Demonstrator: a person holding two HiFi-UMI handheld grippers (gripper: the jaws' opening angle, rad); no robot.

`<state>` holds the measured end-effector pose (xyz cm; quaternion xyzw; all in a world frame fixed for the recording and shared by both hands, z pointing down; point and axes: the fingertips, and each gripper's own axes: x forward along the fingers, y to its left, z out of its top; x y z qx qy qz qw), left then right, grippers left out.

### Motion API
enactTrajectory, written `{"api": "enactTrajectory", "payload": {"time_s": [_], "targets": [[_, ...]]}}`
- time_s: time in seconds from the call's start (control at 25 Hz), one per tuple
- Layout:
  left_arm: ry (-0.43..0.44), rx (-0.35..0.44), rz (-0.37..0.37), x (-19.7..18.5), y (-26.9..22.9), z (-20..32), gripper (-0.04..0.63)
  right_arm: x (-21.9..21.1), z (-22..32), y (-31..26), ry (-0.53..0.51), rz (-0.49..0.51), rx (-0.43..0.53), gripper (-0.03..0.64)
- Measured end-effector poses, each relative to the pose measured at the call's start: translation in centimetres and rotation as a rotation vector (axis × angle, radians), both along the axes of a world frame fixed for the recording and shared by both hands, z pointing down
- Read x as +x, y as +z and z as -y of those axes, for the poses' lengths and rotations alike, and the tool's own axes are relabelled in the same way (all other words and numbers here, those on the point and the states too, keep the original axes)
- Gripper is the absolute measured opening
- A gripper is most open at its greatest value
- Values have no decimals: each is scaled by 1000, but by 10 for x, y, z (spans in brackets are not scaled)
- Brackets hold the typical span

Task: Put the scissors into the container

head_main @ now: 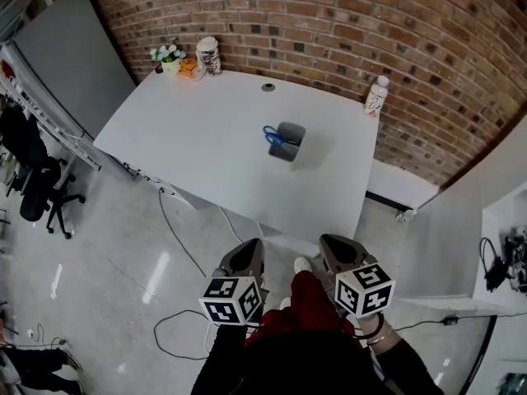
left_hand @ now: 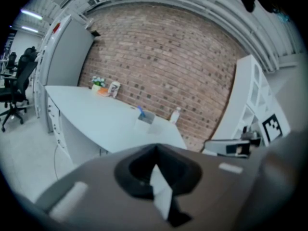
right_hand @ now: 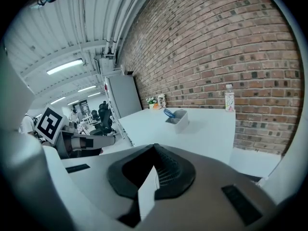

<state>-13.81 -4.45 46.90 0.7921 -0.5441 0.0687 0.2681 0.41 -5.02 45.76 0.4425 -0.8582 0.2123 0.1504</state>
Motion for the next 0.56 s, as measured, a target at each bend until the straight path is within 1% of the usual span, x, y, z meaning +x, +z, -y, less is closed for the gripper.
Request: {"api": "enactTrajectory", "payload": {"time_s": [0.32, 0.56], "targets": [[30, 8, 27, 6, -3, -13, 3, 10, -16, -6, 10, 9, 19, 8], [41, 15, 40, 8, -10, -27, 3, 16, -28, -17, 3, -6, 60, 8]]}}
